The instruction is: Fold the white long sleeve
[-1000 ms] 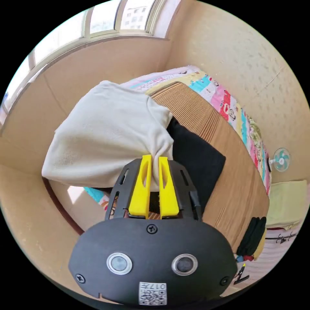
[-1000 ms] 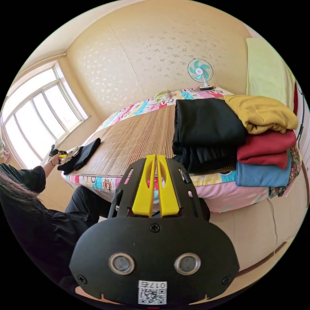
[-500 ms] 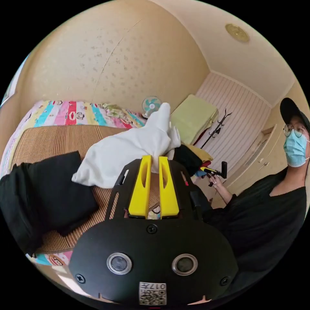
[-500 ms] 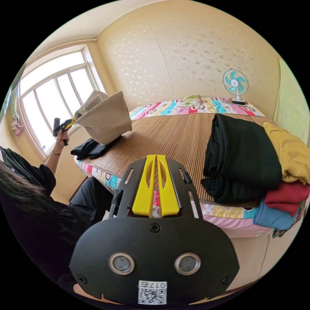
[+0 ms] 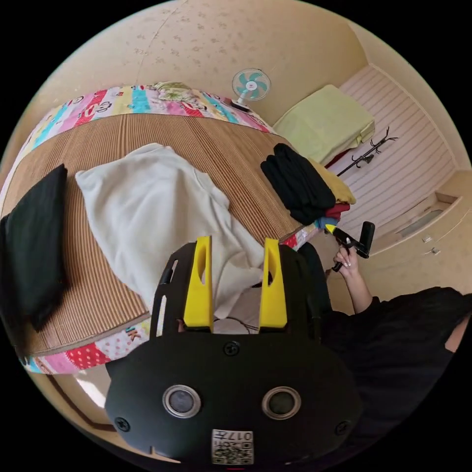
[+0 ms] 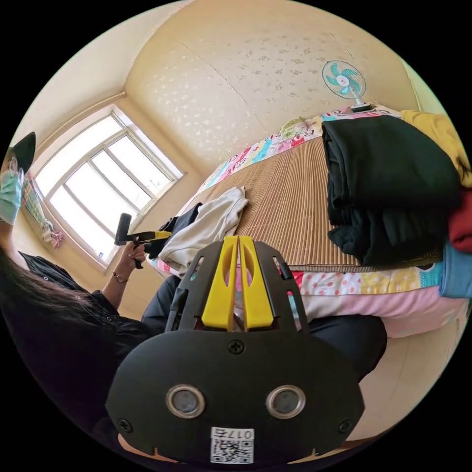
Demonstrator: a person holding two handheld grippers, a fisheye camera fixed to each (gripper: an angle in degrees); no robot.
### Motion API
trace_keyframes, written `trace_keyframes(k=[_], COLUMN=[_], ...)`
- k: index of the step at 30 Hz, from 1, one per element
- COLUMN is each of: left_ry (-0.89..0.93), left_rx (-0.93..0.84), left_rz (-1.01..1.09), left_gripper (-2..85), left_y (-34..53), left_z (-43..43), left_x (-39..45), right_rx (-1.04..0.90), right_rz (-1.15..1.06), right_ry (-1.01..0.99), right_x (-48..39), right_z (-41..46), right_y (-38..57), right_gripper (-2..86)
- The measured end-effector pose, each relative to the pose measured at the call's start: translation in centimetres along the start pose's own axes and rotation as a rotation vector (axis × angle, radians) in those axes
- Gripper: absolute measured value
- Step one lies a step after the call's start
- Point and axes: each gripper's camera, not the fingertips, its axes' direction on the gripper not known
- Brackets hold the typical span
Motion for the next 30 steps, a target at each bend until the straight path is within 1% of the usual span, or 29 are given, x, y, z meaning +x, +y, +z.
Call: trace_keyframes(k=[2, 3, 4, 5, 6, 7, 8, 9, 10, 11, 13, 14, 15, 16, 17, 18, 19, 20, 21, 22, 23, 24, 26, 28, 30], left_ry=[0.022, 0.020, -0.028, -0.058, -0.117, -0.206, -0.258, -0.227, -0.124, -0.058, 0.257, 0.313, 0.378, 0.402, 0.399, 0.383, 0.363, 0.348, 0.320, 0.308, 0.304, 0.307, 0.311, 0.250, 0.194], left_rx=[-0.057, -0.119, -0.188, -0.217, -0.279, -0.332, -0.309, -0.278, -0.246, -0.208, 0.010, 0.070, 0.173, 0.277, 0.326, 0.400, 0.458, 0.482, 0.517, 0.534, 0.545, 0.566, 0.591, 0.615, 0.641], left_rz=[0.035, 0.059, 0.025, 0.003, -0.028, -0.065, -0.080, -0.087, -0.107, -0.109, -0.057, -0.043, 0.006, 0.080, 0.118, 0.188, 0.224, 0.229, 0.242, 0.258, 0.263, 0.261, 0.242, 0.206, 0.180], left_gripper=[15.9, 16.5, 16.3, 15.6, 12.5, 7.4, 6.0, 3.3, 2.5, 2.1, 1.1, 0.9, 0.7, 0.5, 0.4, 0.4, 0.4, 0.4, 0.4, 0.4, 0.4, 0.5, 0.5, 0.6, 0.6], left_y=[-4.1, -6.2, -7.7, -8.2, -8.6, -8.4, -8.2, -7.8, -7.3, -6.9, -5.2, -4.7, -3.7, -2.6, -1.9, -0.6, 0.7, 1.3, 2.6, 3.8, 4.5, 5.6, 7.3, 9.7, 11.9], left_z=[4.2, 7.8, 11.7, 13.6, 17.0, 19.2, 19.1, 17.9, 15.9, 14.3, 5.7, 3.1, -2.2, -7.5, -10.1, -14.9, -19.0, -20.7, -23.7, -25.9, -26.8, -28.1, -29.7, -32.1, -34.5], left_x=[2.9, 4.1, 4.4, 4.3, 4.0, 3.6, 3.5, 3.7, 3.5, 3.4, 3.6, 3.7, 4.3, 5.5, 6.2, 7.7, 8.8, 9.3, 10.0, 10.7, 11.1, 11.5, 12.0, 12.6, 12.8], right_rx=[0.042, 0.048, 0.057, 0.058, 0.057, 0.054, 0.053, 0.052, 0.046, 0.032, 0.001, -0.016, -0.022, -0.034, -0.047, -0.052, -0.062, -0.074, -0.081, -0.109, -0.147, -0.163, -0.198, -0.172, -0.082], right_rz=[0.004, 0.005, 0.007, 0.006, 0.005, 0.002, -0.001, -0.002, -0.012, -0.036, -0.101, -0.153, -0.178, -0.223, -0.257, -0.271, -0.293, -0.309, -0.319, -0.352, -0.385, -0.404, -0.512, -0.534, -0.496], right_ry=[-0.060, -0.071, -0.088, -0.099, -0.102, -0.106, -0.108, -0.107, -0.103, -0.098, -0.094, -0.091, -0.091, -0.096, -0.104, -0.110, -0.123, -0.134, -0.138, -0.157, -0.184, -0.189, -0.131, -0.054, -0.085], right_x=[0.3, 0.3, 0.2, 0.2, 0.1, 0.0, 0.0, 0.0, 0.0, -0.2, -0.6, -0.9, -1.1, -1.5, -2.0, -2.2, -2.9, -3.7, -4.2, -5.6, -7.5, -8.7, -14.3, -17.6, -18.9], right_z=[0.1, 0.2, 0.3, 0.4, 0.5, 0.5, 0.4, 0.3, 0.3, 0.3, 0.7, 1.3, 1.7, 2.7, 4.2, 5.0, 6.9, 9.4, 10.8, 14.2, 17.9, 19.7, 26.0, 28.0, 26.8], right_y=[0.3, 0.5, 0.7, 1.1, 1.3, 1.7, 2.2, 2.4, 2.8, 2.9, 2.9, 2.6, 2.3, 1.6, 0.6, -0.1, -1.6, -3.2, -4.1, -5.7, -7.1, -7.6, -8.7, -9.3, -10.0], right_gripper=[0.3, 0.3, 0.3, 0.4, 0.4, 0.4, 0.5, 0.6, 0.7, 0.9, 1.4, 2.0, 2.2, 3.4, 5.3, 6.6, 9.7, 13.3, 14.1, 15.8, 16.0, 16.1, 15.8, 14.7, 12.3])
